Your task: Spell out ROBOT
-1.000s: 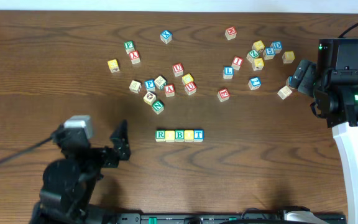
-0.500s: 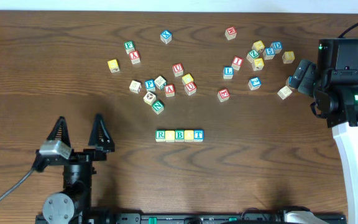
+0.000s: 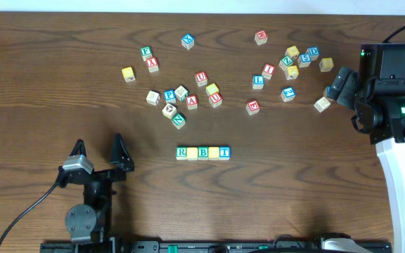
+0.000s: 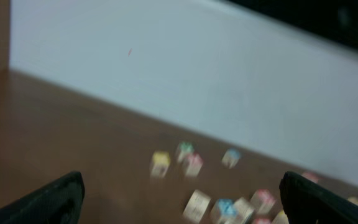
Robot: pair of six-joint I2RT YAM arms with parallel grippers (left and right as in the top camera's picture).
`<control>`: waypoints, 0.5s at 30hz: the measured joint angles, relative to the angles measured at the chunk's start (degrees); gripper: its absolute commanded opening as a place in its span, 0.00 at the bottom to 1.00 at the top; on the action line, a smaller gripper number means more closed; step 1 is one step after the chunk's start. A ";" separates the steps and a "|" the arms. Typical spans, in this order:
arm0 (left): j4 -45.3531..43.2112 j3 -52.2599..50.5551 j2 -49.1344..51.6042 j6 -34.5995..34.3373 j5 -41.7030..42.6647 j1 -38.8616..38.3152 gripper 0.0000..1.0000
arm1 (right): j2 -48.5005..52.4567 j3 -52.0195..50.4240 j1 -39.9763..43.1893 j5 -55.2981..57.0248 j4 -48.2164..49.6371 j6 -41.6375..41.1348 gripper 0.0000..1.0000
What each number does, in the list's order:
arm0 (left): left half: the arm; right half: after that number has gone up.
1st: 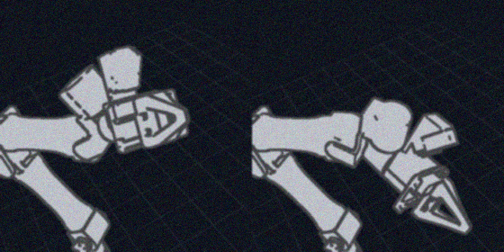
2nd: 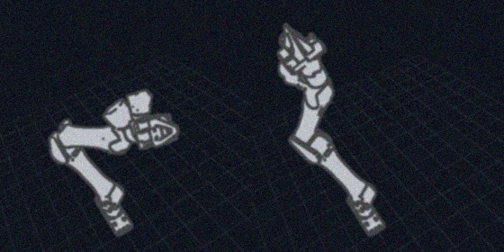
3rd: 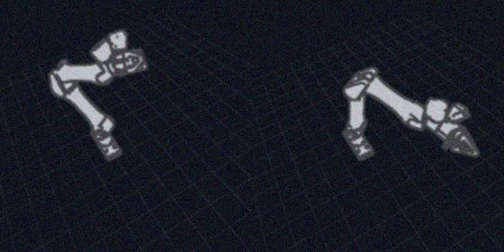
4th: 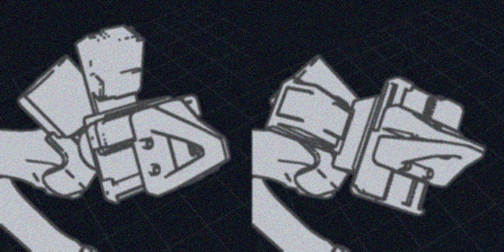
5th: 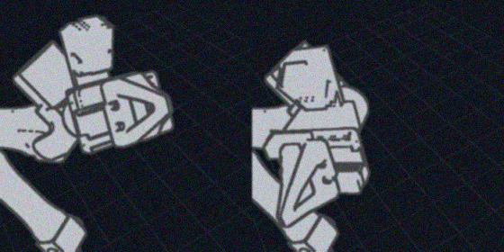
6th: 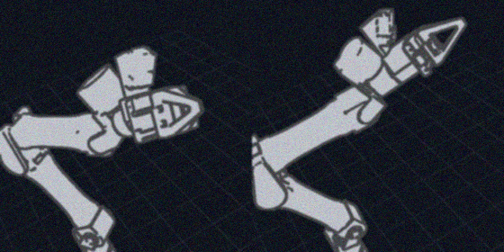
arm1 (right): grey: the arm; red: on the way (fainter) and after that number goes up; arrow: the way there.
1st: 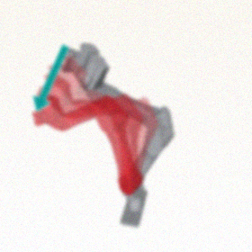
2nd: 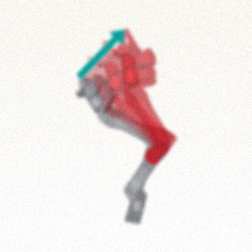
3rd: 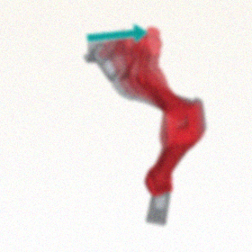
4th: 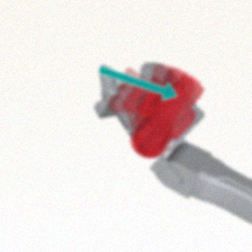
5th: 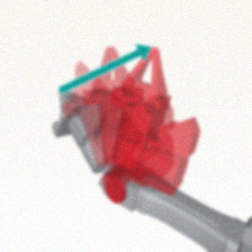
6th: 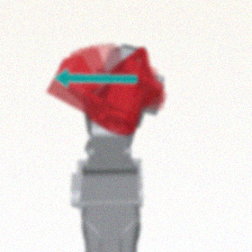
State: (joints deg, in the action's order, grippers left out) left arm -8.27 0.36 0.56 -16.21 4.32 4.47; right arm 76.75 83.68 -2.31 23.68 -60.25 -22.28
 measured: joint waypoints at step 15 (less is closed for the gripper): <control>9.53 0.31 0.02 1.05 -1.70 0.04 0.99 | 0.00 0.02 0.00 0.02 0.00 0.00 0.99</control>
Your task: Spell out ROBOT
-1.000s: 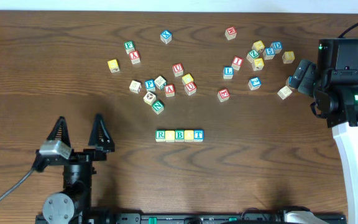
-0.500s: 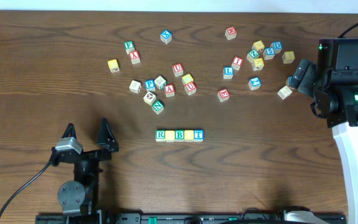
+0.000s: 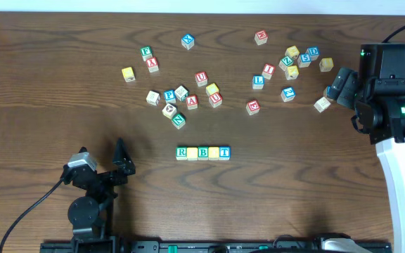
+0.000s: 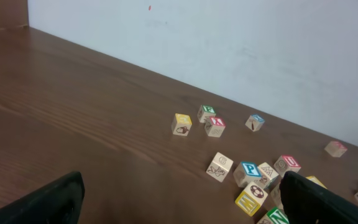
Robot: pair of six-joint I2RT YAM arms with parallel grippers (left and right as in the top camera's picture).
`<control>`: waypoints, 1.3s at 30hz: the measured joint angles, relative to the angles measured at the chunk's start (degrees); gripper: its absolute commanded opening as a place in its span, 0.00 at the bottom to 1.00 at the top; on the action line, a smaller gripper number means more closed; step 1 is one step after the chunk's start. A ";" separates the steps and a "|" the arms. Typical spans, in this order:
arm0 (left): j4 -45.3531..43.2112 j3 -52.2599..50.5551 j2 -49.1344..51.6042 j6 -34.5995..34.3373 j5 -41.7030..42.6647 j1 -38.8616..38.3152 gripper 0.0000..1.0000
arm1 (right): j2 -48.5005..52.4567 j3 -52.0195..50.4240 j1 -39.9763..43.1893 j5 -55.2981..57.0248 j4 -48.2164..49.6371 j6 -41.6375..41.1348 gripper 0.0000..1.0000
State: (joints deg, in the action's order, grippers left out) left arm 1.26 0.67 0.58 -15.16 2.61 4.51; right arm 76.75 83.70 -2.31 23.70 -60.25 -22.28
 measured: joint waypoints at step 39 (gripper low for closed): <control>0.28 0.28 0.02 0.11 -0.22 0.00 0.99 | -23.17 -22.40 -1.81 -9.75 47.41 2.49 0.99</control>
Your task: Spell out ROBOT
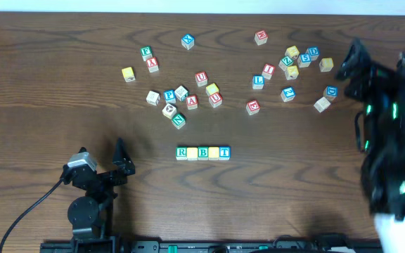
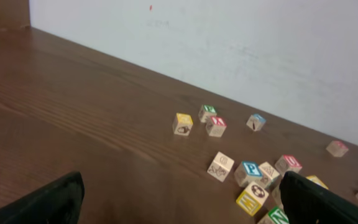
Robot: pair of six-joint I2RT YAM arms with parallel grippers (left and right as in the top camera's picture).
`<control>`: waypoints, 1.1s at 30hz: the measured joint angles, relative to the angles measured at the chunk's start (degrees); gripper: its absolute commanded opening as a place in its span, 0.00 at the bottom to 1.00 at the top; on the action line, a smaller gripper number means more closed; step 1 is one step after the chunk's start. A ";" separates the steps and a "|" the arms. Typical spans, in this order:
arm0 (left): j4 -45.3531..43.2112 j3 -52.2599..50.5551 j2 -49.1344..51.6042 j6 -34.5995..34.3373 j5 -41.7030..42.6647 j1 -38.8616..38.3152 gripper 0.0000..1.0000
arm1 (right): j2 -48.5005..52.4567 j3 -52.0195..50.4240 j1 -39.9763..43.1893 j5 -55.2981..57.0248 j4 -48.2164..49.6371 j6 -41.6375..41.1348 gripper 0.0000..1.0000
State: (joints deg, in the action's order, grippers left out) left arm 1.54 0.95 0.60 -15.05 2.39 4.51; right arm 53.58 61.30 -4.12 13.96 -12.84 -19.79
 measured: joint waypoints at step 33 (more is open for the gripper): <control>0.39 0.26 0.02 0.07 -0.22 0.00 0.99 | -51.41 -54.16 0.46 -6.51 18.27 23.17 0.99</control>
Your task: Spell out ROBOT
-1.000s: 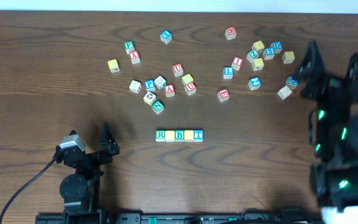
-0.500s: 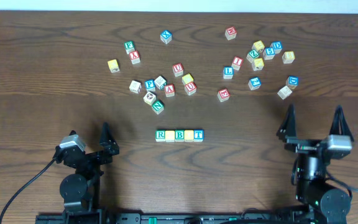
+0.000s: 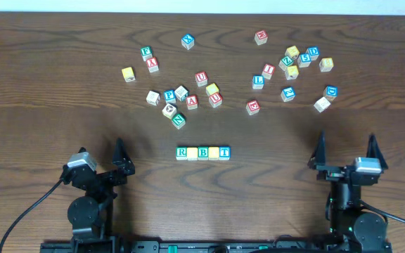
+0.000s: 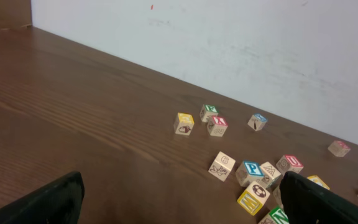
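Five blocks stand in a row (image 3: 202, 152) at mid-table. It reads R, a yellow-topped block, B, another yellow-topped block, T; the yellow ones' letters are too small to read. My left gripper (image 3: 101, 149) rests open near the front left, well left of the row. In the left wrist view, its dark fingertips (image 4: 55, 199) frame bare table. My right gripper (image 3: 346, 140) rests open at the front right with nothing between its fingers.
Loose letter blocks lie in two scatters at the back: one left of centre (image 3: 178, 95), seen also in the left wrist view (image 4: 250, 171), and one on the right (image 3: 294, 67). A white wall (image 4: 229, 50) runs behind the table.
The right arm has left the far right edge, where it was blurred beside the right scatter, and now sits at the front right with its gripper open. The left arm and the blocks are unchanged.
The five-block row stood at mid-table throughout. At first the left gripper was open at the front left with its view blurred, and the right arm hung by the right scatter. The left arm then sat lower and stayed. The right arm has since come to the front.
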Robot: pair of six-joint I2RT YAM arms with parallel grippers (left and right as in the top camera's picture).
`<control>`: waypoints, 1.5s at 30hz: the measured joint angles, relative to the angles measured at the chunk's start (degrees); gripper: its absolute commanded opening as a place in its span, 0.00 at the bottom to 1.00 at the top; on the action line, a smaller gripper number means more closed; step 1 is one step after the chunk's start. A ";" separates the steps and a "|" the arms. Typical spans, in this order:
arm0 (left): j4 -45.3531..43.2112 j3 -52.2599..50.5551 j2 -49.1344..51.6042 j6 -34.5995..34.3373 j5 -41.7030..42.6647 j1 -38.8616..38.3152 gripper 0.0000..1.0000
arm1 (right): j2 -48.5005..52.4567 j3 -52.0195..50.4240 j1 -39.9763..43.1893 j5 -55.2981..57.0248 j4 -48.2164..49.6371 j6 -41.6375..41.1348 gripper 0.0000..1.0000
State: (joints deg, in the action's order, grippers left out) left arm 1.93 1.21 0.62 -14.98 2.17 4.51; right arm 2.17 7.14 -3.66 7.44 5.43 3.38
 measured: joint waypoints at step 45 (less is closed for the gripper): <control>0.00 0.00 0.00 0.02 0.02 0.00 0.99 | -1.49 -6.75 0.02 -1.27 -8.96 -9.05 0.99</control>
State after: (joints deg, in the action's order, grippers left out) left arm 1.93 1.21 0.62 -14.96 2.20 4.51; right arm 0.69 0.38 -3.64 6.17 -3.53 -5.67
